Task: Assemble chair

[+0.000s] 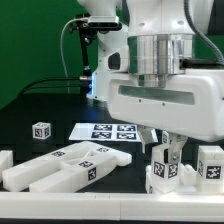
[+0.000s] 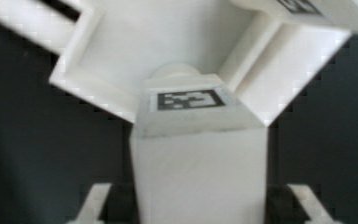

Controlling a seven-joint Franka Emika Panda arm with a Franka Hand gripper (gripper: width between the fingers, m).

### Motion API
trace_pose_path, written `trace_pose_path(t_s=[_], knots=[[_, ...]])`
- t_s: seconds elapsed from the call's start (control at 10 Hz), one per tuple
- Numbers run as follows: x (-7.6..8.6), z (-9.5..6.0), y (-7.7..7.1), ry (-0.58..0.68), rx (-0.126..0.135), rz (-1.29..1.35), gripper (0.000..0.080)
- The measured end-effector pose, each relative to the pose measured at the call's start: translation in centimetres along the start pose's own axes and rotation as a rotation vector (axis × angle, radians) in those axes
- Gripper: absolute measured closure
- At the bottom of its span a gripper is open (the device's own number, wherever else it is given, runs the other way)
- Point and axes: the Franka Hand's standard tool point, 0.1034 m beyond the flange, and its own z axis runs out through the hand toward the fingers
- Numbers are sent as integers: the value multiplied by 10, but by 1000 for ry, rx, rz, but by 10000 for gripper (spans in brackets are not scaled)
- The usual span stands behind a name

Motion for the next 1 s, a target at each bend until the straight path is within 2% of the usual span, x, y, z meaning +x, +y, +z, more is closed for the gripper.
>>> trace_pose_path(t_s=[0.2,0.4,0.5,0.6,0.7,0.8,1.0], knots=[[2,0,2,-46,8,306,515],[2,1,3,-53,2,416,515],[-1,1,5,-46,-23,301,515],[-7,-1,7,-44,-68,166,407],[-9,-4,3,-50,-68,40,269],[-11,-5,1,-55,-70,-181,188],[-10,-5,2,-56,-68,-277,157]])
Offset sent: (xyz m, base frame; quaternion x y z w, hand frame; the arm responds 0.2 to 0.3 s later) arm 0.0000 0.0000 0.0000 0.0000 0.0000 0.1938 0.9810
